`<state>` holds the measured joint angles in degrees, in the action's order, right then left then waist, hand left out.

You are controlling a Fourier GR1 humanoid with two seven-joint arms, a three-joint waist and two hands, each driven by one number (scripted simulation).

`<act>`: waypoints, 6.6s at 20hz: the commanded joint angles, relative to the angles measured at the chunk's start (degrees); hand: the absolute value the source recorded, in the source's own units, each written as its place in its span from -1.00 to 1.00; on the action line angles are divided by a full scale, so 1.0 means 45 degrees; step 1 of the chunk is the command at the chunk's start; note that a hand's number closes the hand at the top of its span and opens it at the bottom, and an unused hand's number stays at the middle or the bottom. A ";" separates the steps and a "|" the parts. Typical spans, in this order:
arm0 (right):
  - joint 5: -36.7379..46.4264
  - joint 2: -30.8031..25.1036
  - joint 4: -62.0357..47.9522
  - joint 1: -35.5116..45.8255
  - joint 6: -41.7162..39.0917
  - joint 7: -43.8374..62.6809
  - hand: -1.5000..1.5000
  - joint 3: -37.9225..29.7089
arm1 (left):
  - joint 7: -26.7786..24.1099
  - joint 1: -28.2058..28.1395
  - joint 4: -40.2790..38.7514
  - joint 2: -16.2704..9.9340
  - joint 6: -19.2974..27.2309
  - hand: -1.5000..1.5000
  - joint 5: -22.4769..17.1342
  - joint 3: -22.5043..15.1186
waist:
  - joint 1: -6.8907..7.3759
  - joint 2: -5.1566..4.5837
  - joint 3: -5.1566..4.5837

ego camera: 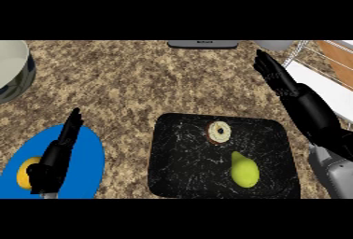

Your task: Pick the cupcake from the tray and place it in the tiered shelf

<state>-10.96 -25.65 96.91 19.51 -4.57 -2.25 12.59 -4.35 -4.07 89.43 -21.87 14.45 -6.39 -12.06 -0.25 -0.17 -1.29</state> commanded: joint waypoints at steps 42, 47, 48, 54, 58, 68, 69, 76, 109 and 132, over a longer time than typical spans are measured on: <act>0.3020 -0.2562 -0.3464 0.4253 -0.5552 0.3685 -1.00 0.1604 | 0.1368 0.3176 -0.1488 0.1545 -0.1208 0.00 0.0668 -0.0246 | -0.0055 0.0137 0.0267; 0.3739 -0.1774 -0.0964 0.2859 -0.5147 0.5769 -1.00 0.2014 | 0.1325 0.3229 -0.1510 0.1466 -0.1407 0.00 0.0816 0.0174 | -0.0029 0.0085 0.0280; 0.3535 -0.1653 -0.0821 0.3480 -0.5566 0.6362 -1.00 0.1862 | 0.1469 0.3935 -0.2203 0.2585 -0.0505 0.00 0.1364 -0.0276 | -0.0053 0.0068 0.0278; 0.3837 -0.0306 0.0283 0.3128 -0.6201 0.7970 -1.00 0.1102 | 0.1742 0.3764 -0.1483 0.1996 -0.1760 0.00 0.1030 0.0666 | 0.0065 0.0049 0.0282; 0.5008 0.0271 0.0207 0.2618 -0.6299 0.7456 -1.00 0.0874 | 0.1194 0.2983 -0.1423 0.2107 -0.2008 0.00 0.1297 0.0799 | 0.0110 0.0042 0.0284; 0.6953 0.1603 0.1366 0.1055 -0.6416 0.7575 -1.00 0.0968 | 0.1046 0.3465 -0.2069 0.2834 -0.2192 0.00 0.2029 0.1060 | 0.0064 0.0043 0.0285; 0.6703 0.1899 0.1049 0.1993 -0.6794 0.8131 -1.00 0.0675 | 0.1405 0.3227 -0.1476 0.2446 -0.2549 0.00 0.1656 0.1457 | 0.0100 0.0046 0.0284; 0.7933 0.2530 0.0813 0.1403 -0.7195 0.7664 -1.00 0.0456 | 0.0667 0.3433 -0.2289 0.2956 -0.2613 0.00 0.2371 0.1578 | 0.0069 0.0041 0.0284; 1.2516 0.3806 -0.1886 0.0087 -0.6323 0.4200 -1.00 0.0385 | 0.1461 0.2980 -0.1117 0.3655 -0.3296 0.00 0.3017 0.2319 | 0.0061 0.0043 0.0285; 1.4822 0.3864 -0.3297 0.0134 -0.5290 0.1334 1.00 0.0602 | 0.1494 0.3456 -0.1653 0.3947 -0.3554 0.00 0.3323 0.2550 | 0.0064 0.0042 0.0286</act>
<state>54.84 -8.31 81.93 20.94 -27.85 5.60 16.33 1.38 10.57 81.98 -4.00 -0.86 8.82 -1.10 0.09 0.19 -0.08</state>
